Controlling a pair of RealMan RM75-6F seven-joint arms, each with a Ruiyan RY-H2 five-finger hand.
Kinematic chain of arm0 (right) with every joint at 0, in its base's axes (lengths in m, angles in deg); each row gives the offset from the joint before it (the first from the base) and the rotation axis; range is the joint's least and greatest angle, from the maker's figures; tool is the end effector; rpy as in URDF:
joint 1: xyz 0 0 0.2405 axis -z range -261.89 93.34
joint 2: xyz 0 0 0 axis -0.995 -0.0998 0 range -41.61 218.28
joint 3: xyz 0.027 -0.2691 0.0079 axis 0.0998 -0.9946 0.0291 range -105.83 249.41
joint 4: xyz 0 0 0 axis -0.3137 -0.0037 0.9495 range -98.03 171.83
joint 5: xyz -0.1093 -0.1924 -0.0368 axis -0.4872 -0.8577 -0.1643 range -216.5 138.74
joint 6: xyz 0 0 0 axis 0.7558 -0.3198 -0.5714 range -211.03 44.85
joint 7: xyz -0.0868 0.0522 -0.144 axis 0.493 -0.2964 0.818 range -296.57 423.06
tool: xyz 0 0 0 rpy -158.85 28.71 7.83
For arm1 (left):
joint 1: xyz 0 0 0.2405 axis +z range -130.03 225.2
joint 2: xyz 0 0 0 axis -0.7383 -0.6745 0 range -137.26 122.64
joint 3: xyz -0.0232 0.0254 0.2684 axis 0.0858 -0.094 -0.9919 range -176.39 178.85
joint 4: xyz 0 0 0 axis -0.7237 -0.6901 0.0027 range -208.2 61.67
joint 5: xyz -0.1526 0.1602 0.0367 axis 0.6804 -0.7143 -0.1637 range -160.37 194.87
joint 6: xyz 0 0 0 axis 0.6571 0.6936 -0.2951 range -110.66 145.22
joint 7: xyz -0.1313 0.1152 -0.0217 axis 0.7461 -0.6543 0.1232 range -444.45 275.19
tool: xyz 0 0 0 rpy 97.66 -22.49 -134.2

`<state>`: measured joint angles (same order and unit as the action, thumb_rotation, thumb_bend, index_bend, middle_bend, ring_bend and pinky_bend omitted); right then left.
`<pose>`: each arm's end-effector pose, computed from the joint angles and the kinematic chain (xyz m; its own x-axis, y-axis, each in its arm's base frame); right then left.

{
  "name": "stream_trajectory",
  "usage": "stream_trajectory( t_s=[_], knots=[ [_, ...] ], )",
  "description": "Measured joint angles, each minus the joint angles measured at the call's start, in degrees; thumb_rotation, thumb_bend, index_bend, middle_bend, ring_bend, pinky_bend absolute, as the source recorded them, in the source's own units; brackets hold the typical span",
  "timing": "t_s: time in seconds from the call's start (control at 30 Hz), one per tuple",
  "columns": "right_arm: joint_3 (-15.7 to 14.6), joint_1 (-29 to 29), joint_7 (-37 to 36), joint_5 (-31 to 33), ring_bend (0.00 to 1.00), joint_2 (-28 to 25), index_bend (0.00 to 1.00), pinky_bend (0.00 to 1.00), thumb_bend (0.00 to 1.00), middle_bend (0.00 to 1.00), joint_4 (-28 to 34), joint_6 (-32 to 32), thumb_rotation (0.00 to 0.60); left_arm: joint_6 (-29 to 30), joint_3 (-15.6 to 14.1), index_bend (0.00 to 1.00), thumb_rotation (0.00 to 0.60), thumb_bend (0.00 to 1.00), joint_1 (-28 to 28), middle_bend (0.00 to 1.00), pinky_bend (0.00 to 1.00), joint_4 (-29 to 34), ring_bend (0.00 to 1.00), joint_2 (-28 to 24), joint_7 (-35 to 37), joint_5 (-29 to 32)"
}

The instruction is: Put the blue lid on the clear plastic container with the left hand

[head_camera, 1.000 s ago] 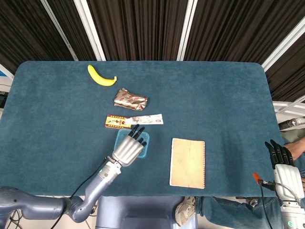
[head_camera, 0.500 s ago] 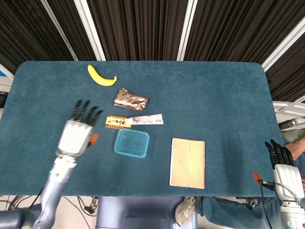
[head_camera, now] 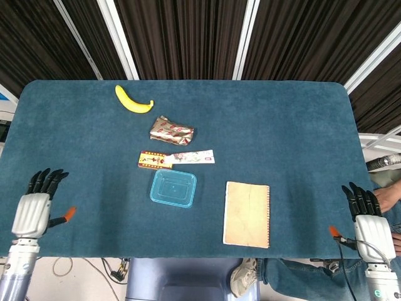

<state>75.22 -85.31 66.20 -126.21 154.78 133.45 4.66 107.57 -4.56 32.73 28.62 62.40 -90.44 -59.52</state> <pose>-0.3156 -0.1950 0.1399 0.3392 0.0243 0.9404 -0.9406 0.0237 0.3387 -0.2829 0.2277 0.1041 0.2639 0.0525 0.9631 0.9645 -0.0104 -0.2638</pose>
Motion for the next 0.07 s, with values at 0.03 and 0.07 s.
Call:
stream_trajectory(
  t_s=[0.03,0.07],
  knots=[
    [-0.10,-0.05,0.05,-0.22,0.00,0.01,0.02,0.00,0.27,0.00,-0.16,0.00,0.600,0.06,-0.30,0.15,0.600,0.22,0.81,0.10,0.00,-0.24,0.00,-0.52,1.28,-0.49],
    [-0.17,-0.08,0.09,-0.30,0.00,0.01,0.02,0.00,0.27,0.00,-0.26,0.00,0.600,0.12,-0.51,0.15,0.600,0.22,1.27,0.10,0.00,-0.32,0.00,-0.82,1.68,-0.86]
  ],
)
